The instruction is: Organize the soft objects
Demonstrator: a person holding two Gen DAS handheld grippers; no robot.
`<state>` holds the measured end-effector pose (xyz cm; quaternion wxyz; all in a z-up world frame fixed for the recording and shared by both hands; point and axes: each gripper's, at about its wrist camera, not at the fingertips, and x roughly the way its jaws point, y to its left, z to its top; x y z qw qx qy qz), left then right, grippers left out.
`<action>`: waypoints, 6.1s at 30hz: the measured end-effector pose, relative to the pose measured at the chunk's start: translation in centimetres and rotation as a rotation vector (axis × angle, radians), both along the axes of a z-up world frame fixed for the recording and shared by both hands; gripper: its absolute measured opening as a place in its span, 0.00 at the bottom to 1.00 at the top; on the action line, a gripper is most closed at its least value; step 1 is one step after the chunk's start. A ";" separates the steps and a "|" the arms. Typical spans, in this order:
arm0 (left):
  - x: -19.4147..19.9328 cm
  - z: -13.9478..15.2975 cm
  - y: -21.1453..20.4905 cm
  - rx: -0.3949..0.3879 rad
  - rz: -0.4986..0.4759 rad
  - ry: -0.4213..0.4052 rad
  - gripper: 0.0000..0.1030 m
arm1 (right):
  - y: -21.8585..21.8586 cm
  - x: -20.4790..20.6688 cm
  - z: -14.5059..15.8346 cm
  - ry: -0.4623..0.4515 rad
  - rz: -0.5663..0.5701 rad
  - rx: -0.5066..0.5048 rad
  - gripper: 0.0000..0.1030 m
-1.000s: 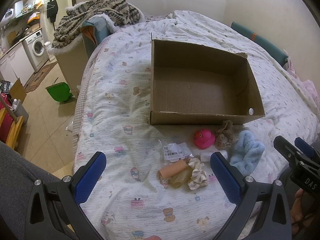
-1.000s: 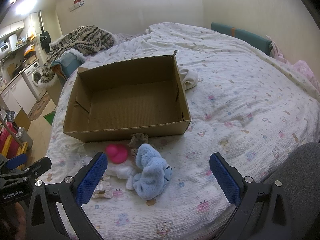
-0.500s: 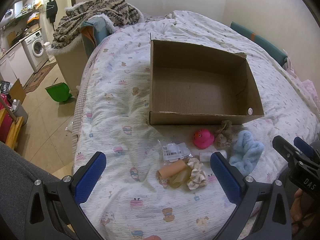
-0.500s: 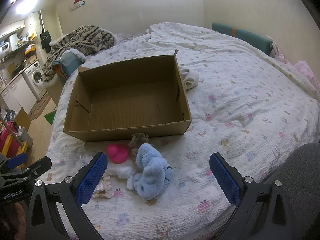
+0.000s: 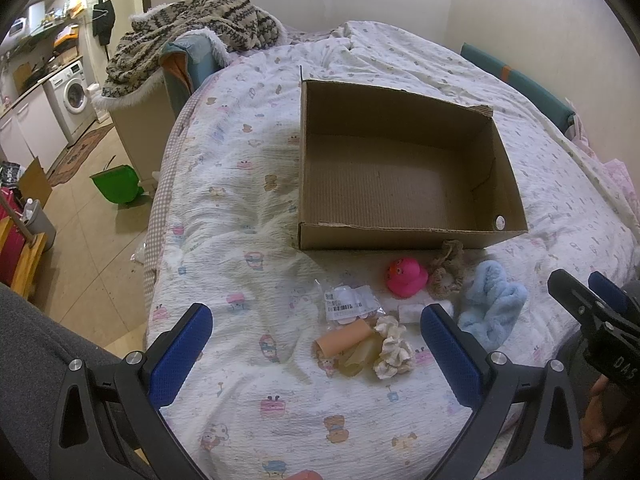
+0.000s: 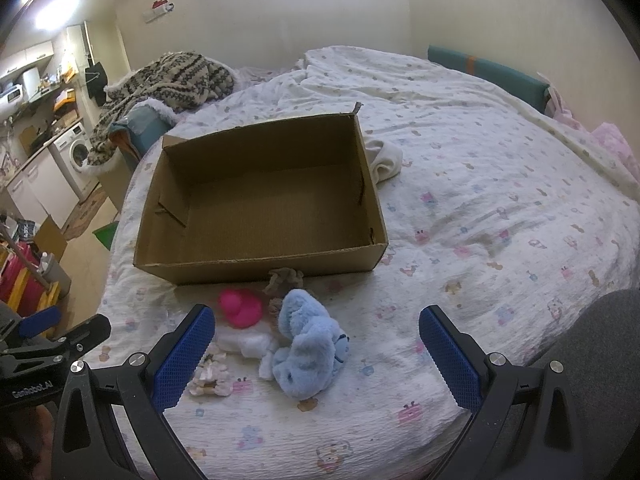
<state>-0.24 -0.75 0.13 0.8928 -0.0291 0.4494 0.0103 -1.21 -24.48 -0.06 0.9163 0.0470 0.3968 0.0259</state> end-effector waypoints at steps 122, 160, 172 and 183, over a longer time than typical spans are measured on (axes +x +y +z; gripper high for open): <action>7.8 1.0 0.9 -0.116 0.012 0.144 0.20 | -3.6 5.8 -0.2 0.198 0.206 0.356 0.31; 18.8 -4.5 -3.2 0.003 -0.094 0.066 0.20 | -1.4 17.0 -4.6 0.218 0.206 0.254 0.32; 18.8 -4.8 -3.1 -0.014 -0.091 0.076 0.21 | -1.3 17.5 -5.7 0.250 0.188 0.226 0.33; 18.5 -4.5 -3.3 -0.002 -0.097 0.065 0.21 | -1.0 17.4 -5.4 0.230 0.195 0.227 0.42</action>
